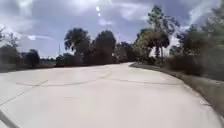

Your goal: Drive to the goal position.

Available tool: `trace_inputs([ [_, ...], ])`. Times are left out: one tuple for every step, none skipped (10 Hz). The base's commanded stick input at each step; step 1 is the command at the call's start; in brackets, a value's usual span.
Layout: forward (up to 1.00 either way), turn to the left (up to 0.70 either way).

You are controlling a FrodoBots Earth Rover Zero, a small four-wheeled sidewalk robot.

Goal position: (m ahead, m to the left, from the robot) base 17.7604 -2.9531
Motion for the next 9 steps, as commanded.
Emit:
trace_inputs([
  [0.85,0.00],
  [0.85,0.00],
  [0.85,0.00],
  [0.85,0.00],
  [0.85,0.00],
  [0.85,0.00],
  [0.85,0.00],
  [0.85,0.00],
  [0.85,0.00],
])
